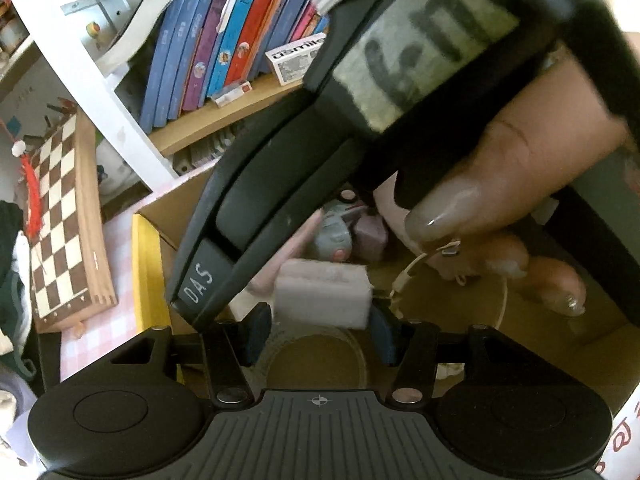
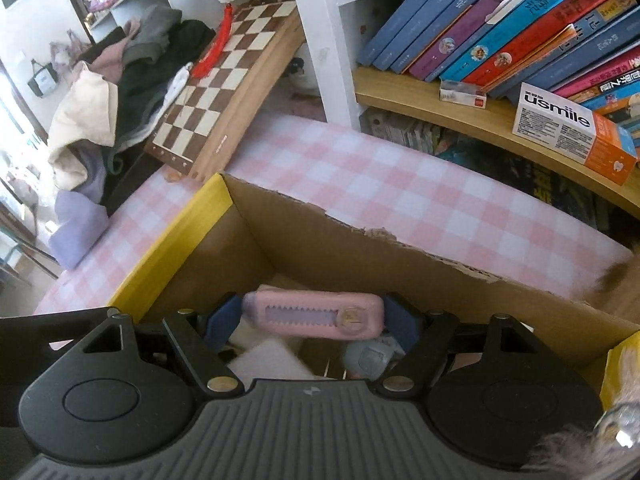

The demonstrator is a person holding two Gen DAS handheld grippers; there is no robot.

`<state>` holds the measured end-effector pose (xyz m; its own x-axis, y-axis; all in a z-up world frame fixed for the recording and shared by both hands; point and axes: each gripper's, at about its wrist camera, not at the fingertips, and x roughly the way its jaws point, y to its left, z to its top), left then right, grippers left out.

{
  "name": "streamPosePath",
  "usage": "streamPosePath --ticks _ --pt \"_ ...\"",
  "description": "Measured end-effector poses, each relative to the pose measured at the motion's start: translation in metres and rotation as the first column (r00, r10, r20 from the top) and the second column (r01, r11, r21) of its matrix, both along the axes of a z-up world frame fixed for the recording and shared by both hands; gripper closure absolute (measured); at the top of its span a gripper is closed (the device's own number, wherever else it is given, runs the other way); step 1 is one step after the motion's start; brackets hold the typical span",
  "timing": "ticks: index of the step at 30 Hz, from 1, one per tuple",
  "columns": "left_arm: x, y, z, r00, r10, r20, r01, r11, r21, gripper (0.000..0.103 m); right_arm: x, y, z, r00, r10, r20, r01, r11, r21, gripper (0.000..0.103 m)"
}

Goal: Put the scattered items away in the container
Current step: 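Open the left tool to drop the charger while the right tool releases the cutter into the box, then withdraw both open tools up and away from the yellow box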

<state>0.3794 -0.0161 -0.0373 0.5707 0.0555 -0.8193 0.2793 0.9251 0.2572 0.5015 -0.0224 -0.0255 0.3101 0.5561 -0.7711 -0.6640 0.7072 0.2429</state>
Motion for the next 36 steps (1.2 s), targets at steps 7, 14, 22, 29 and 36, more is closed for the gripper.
streamPosePath --ticks 7,14,22,29,36 --pt "-0.020 -0.002 0.013 0.997 0.009 0.076 -0.012 0.999 0.032 0.020 -0.012 -0.013 0.020 1.000 -0.007 0.021 0.006 0.999 0.051 0.021" --pt "-0.050 0.008 0.047 0.980 0.055 0.191 -0.058 0.998 0.012 0.020 -0.035 -0.031 0.054 0.995 -0.029 0.098 0.017 0.993 0.114 0.020" --pt "-0.111 0.017 0.104 0.911 0.152 0.382 -0.121 0.987 -0.106 0.013 -0.091 -0.085 0.101 0.956 -0.117 0.270 0.067 0.980 0.187 0.017" --pt "-0.175 0.025 0.119 0.845 0.215 0.490 -0.112 0.966 -0.231 0.005 -0.183 -0.142 0.114 0.871 -0.245 0.425 0.172 0.964 0.201 0.011" --pt "-0.241 0.009 0.102 0.860 0.184 0.475 -0.048 0.958 -0.283 0.004 -0.290 -0.170 0.096 0.786 -0.353 0.508 0.307 0.935 0.175 0.010"
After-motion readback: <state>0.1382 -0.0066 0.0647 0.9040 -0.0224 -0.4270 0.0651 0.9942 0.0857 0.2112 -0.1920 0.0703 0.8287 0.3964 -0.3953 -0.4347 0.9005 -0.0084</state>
